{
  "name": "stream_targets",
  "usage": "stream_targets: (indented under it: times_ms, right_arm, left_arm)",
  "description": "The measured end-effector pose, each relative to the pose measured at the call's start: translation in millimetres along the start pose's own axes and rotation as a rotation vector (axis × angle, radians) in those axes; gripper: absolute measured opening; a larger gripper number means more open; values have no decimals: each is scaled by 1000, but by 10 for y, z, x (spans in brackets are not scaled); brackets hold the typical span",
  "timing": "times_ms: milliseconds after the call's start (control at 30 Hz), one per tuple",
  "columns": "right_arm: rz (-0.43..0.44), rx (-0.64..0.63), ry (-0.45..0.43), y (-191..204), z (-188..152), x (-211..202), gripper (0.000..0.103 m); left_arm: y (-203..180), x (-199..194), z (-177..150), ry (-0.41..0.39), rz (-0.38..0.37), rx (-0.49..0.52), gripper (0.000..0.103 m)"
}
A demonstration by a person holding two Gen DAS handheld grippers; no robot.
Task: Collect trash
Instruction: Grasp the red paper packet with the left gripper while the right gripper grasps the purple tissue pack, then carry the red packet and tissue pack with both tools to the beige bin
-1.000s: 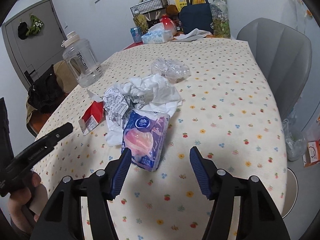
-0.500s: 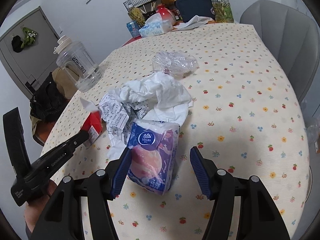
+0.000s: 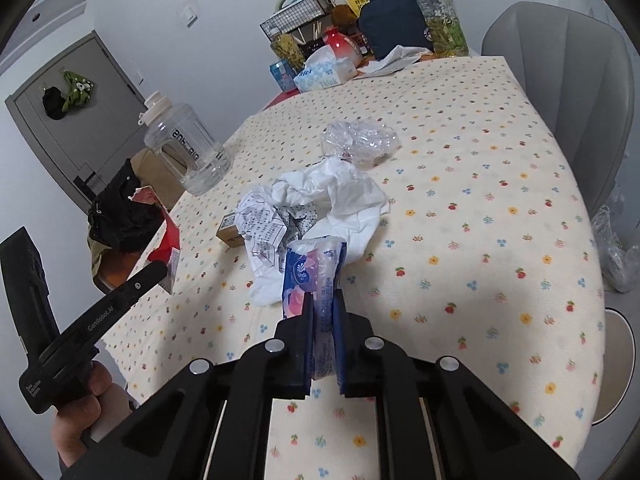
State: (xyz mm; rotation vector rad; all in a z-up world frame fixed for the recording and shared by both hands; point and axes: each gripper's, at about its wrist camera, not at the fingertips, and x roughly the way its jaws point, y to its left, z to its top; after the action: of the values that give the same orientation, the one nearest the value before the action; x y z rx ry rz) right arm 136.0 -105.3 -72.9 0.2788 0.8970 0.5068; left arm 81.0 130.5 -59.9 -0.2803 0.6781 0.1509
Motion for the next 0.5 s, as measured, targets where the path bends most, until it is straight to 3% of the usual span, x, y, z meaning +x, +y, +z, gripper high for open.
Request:
stream_targets:
  times_ms: [500]
  right_arm:
    - [-21,15,-136,-246,-84,-827,10]
  left_arm:
    - [-826,-251,-46,-38,-132,108,2]
